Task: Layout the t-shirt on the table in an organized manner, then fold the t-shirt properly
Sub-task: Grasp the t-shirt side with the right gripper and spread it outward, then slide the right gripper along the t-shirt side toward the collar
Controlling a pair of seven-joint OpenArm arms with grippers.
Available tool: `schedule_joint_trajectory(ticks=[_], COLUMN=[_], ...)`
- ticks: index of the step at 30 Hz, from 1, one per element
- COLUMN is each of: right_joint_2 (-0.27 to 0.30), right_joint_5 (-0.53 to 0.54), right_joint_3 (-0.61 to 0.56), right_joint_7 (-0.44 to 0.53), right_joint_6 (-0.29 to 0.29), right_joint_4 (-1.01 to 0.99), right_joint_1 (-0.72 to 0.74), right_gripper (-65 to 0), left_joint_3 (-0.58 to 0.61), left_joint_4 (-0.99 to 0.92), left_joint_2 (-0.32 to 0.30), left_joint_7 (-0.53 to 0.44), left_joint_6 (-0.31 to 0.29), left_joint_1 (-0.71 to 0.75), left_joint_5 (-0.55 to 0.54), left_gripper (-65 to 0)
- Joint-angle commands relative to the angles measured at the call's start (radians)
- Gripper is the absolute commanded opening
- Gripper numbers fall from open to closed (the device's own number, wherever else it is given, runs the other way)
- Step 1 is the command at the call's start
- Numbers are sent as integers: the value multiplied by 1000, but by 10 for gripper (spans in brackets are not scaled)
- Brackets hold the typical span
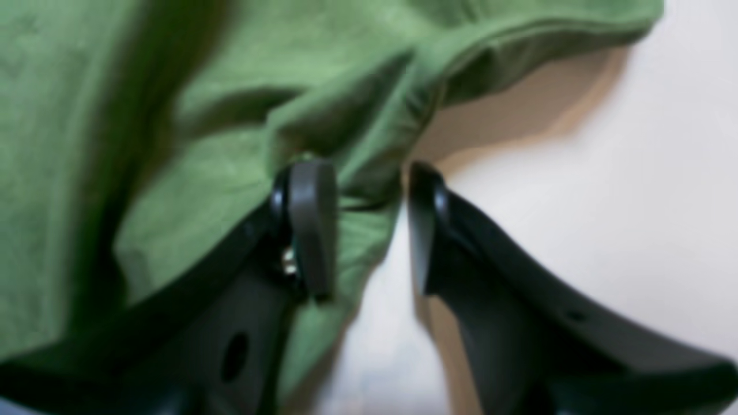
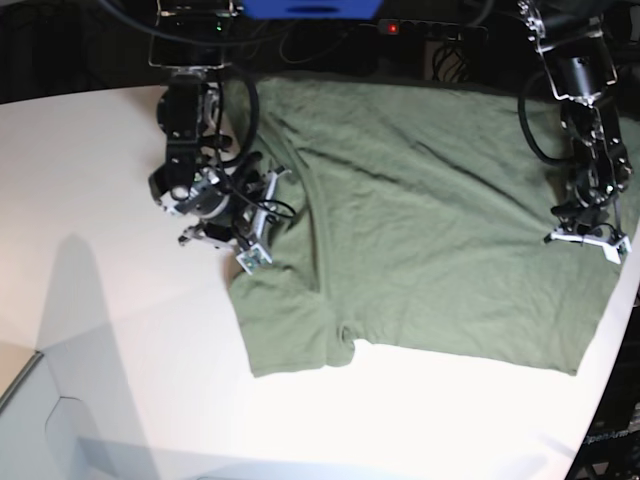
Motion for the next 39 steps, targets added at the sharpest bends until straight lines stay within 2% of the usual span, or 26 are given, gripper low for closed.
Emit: schedule_joint_trajectory(ticks=[1,5,11,17,20,23,27,29,33,36,39], right_joint_2=[-7,2,116,203,255,306,360,373,375,373,367], right_joint_5=[6,0,4,4,4,4,4,4,4,4,4], right_joint_3=[-9,5,22,22,22,22,22,22,22,26,97], right_joint_7=[28,104,119,212,239,269,364,403,463,498,498], right_joint_6=[0,0,0,0,-77,-128,-261,-304,-335,-335,-335], right_joint_4=[-4,-87,-250,-340,-448,-578,-724,-772,-779,-687,-567], right_joint_1=[13,49,171,263,349,431,526,563,612,599,566], right_gripper=[-433,-433,-434,-434,-434,-434,-434,-434,-434,-433,-431], left_joint_3=[-3,-1,-3,-3,-3,-3,-4,-4,-4,-4,-4], left_joint_4=[16,20,99,221,229,227,229,229,229,241,264], left_joint_2=[-17,-17,17,69,75,75,69,68,68,69,71], left_joint_7=[-10,-7,-2,-2,-1,-1,-1,-1,-1,-1,-1], left_joint_6=[-2,-2,-2,-2,-2,-2,-2,-2,-2,-2,-2], left_joint_1=[-16,-15,-15,-16,-16,-15,7,8,10,36,48], left_joint_5=[3,0,-3,-3,-3,0,0,0,0,-2,-2], left_gripper=[-648,-648,-648,-649,-649,-649,-649,-649,-649,-649,-649])
